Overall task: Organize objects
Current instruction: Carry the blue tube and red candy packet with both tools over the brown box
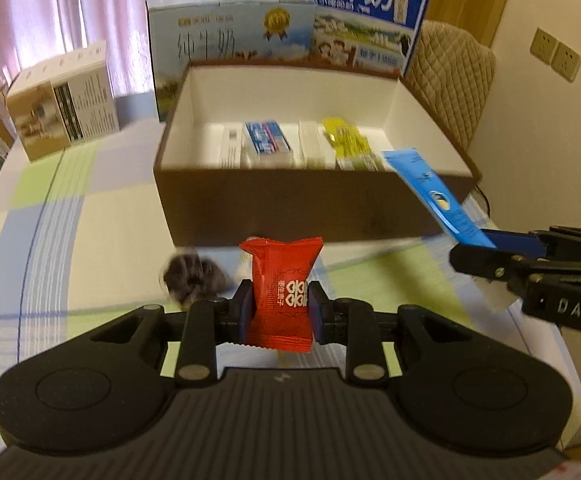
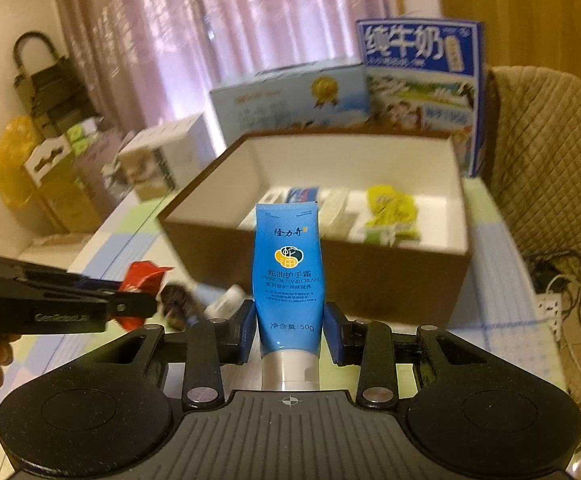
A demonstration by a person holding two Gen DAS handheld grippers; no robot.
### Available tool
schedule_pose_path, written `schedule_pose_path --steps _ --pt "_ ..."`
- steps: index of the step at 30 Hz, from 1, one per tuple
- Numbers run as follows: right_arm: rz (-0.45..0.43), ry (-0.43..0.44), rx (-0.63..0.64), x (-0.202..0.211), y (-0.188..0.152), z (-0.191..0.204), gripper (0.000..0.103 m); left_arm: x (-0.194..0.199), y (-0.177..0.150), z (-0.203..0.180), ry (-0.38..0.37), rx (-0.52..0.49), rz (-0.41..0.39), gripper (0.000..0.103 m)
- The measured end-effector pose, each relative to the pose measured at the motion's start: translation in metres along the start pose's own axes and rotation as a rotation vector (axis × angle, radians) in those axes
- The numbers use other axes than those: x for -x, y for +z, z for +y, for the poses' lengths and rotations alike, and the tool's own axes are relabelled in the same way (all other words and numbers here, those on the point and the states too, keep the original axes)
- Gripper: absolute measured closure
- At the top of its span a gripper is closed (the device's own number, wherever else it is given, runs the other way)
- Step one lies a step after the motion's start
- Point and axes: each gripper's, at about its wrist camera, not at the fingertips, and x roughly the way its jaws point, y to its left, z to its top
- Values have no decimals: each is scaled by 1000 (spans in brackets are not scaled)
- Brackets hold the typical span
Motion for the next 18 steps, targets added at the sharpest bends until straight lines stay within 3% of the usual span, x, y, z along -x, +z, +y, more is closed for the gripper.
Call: schedule_pose_path --steps 7,18 --pt "-47 -46 -26 -8 38 -29 70 -8 40 0 18 -7 -61 79" --pt "-55 -104 -78 -39 78 -65 70 -36 92 6 58 -24 -93 79"
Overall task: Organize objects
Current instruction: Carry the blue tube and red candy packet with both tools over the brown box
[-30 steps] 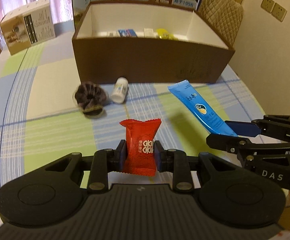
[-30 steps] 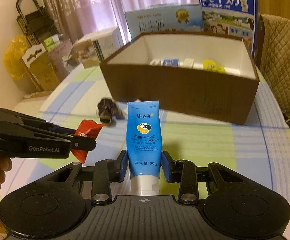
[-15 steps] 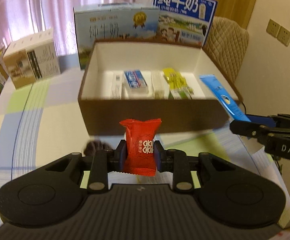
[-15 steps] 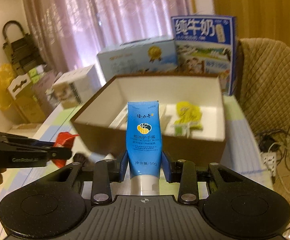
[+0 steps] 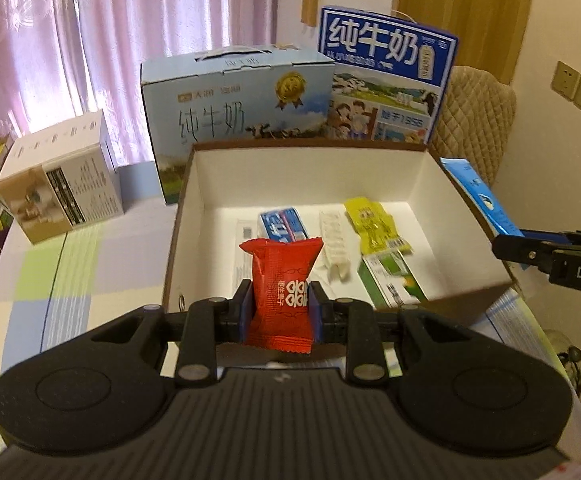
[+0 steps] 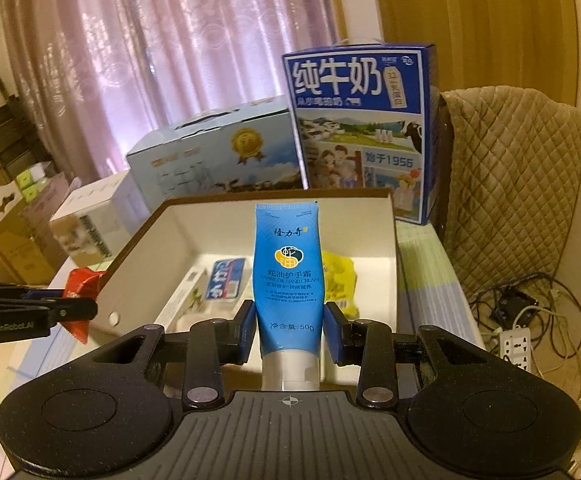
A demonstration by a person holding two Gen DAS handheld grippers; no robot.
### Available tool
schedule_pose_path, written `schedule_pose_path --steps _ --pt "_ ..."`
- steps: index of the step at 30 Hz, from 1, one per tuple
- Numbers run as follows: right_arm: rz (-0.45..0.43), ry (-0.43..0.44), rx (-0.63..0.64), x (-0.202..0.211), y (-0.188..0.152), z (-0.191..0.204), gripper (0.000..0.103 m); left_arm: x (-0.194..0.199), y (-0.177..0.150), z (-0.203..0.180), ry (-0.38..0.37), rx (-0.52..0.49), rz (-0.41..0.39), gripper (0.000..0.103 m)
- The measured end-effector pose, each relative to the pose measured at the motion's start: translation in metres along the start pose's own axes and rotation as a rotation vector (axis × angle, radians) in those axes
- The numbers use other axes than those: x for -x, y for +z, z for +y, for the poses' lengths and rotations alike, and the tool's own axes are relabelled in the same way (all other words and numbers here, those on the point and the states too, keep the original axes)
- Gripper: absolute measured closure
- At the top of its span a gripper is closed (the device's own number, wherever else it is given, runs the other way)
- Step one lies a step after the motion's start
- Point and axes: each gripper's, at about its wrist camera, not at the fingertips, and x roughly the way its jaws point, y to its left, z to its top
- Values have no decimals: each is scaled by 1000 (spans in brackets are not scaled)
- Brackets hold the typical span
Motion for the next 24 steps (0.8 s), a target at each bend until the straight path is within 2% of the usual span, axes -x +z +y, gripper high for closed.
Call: schedule_pose_path --steps 6,14,18,24 --pt "41 -49 -39 -34 13 -15 70 -28 21 6 28 -9 13 79" --pt "119 -125 -74 -79 16 -26 70 -64 32 11 38 -15 46 79" --pt "162 -173 -57 -101 16 -28 70 -80 35 14 45 -21 65 79" --pt "169 -246 38 -123 16 -22 70 -98 37 20 58 -19 86 79"
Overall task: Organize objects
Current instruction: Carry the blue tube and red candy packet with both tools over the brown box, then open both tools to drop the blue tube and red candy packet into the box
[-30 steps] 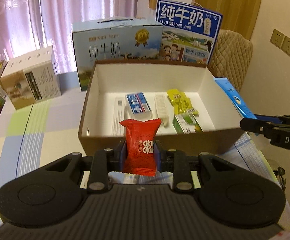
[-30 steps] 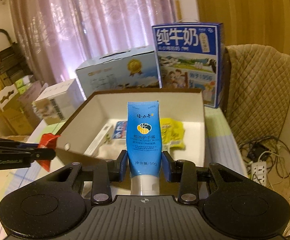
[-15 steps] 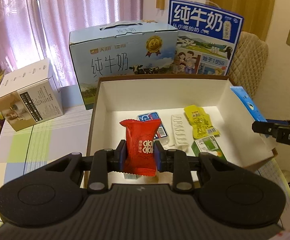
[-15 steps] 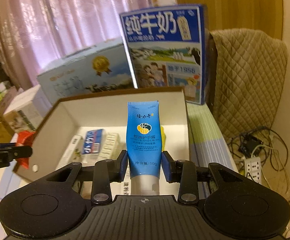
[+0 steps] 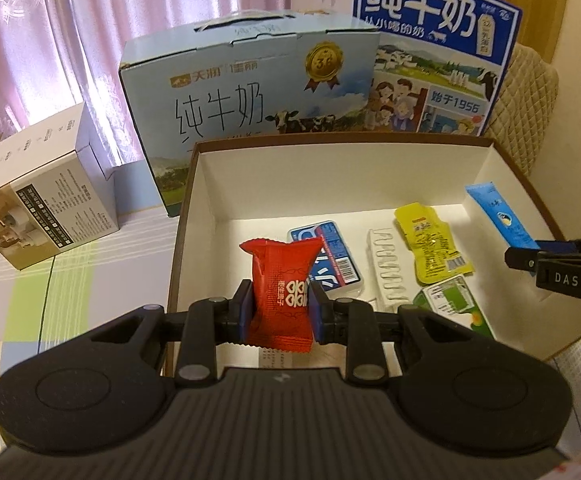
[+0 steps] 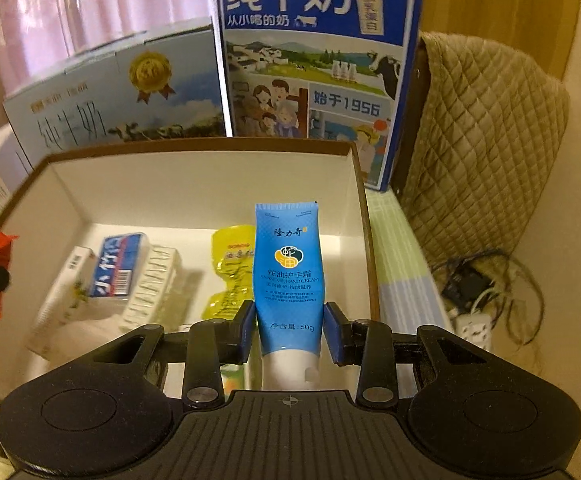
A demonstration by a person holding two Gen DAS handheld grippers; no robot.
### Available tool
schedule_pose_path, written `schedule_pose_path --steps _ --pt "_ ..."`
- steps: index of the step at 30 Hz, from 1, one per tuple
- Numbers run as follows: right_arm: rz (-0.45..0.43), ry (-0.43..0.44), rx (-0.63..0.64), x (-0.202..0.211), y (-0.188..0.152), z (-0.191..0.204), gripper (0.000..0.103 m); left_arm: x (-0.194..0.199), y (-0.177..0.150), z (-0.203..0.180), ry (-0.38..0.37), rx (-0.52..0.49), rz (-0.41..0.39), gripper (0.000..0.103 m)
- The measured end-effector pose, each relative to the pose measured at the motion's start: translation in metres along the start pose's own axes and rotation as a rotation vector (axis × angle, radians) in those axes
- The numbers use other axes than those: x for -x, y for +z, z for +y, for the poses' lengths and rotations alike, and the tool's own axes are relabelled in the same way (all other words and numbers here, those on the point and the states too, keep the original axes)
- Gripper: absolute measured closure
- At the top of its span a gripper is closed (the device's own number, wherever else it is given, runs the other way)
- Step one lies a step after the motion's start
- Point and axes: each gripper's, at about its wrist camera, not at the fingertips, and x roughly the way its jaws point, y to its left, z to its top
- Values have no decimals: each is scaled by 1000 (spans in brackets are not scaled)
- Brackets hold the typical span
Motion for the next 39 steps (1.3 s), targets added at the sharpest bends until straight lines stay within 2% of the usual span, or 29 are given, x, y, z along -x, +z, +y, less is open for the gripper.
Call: schedule_pose_path --steps 12,30,32,39 --pt "-9 -64 91 -21 10 10 69 -22 4 6 9 0 26 79" --pt "-41 21 50 -13 9 1 61 -32 6 8 31 8 31 79" --pt "-45 27 46 -11 9 0 60 -32 6 9 35 9 26 71" --pt "-55 50 26 -2 6 -5 57 -28 3 11 47 9 24 65"
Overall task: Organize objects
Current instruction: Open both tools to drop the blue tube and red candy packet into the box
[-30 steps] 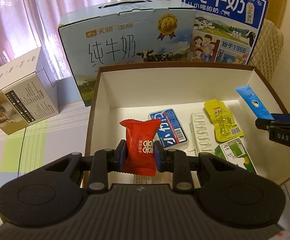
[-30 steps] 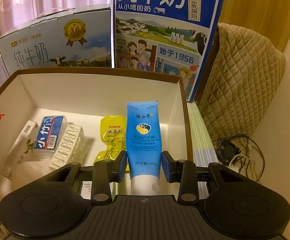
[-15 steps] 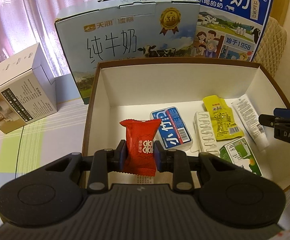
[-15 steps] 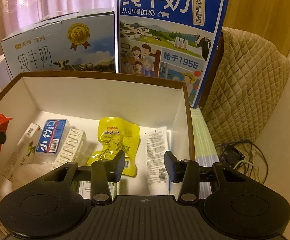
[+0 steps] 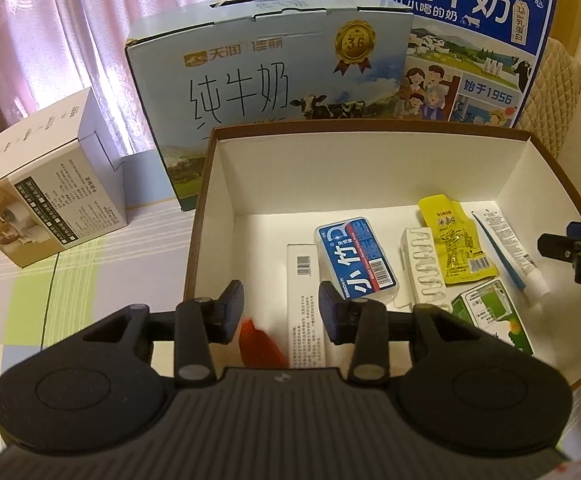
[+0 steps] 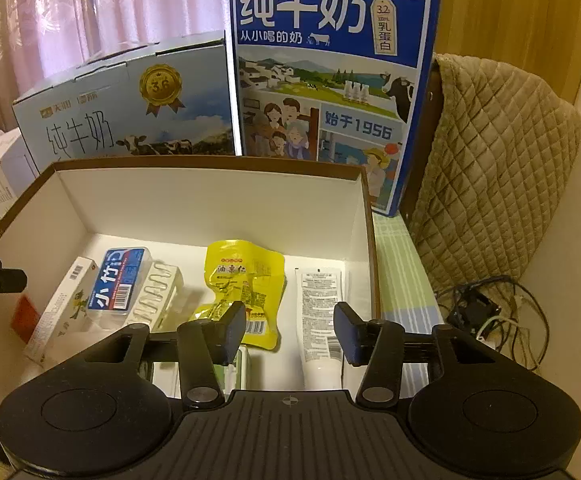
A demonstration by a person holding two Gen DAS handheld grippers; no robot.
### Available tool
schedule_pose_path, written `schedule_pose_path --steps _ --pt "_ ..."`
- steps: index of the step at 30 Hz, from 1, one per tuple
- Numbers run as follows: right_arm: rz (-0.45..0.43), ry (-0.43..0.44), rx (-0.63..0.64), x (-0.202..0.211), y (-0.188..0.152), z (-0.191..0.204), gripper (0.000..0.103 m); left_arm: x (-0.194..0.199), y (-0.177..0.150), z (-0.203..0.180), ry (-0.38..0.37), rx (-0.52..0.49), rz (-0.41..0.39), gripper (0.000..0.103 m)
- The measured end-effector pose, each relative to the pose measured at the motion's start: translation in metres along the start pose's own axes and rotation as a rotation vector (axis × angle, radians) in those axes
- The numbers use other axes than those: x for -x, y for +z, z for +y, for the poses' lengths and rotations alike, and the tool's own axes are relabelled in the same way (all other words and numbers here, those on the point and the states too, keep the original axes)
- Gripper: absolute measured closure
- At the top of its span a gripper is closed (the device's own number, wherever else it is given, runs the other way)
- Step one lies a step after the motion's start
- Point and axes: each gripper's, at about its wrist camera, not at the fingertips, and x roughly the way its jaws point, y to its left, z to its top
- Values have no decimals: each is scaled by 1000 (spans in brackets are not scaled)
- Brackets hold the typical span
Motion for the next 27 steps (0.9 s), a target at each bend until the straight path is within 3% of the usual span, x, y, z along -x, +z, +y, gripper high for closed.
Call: schedule_pose_path --steps 10,16,23,27 --pt "-6 42 -30 16 -8 -3 54 12 -2 -2 -11 7 -11 60" --pt "-18 58 -56 31 -15 -3 51 25 -5 -7 -24 5 -28 50" --pt "-38 86 -72 55 -24 2 47 47 -12 -16 -30 -2 -46 25" --pt "-57 106 -86 73 -27 4 42 63 -15 -20 -40 5 -59 16"
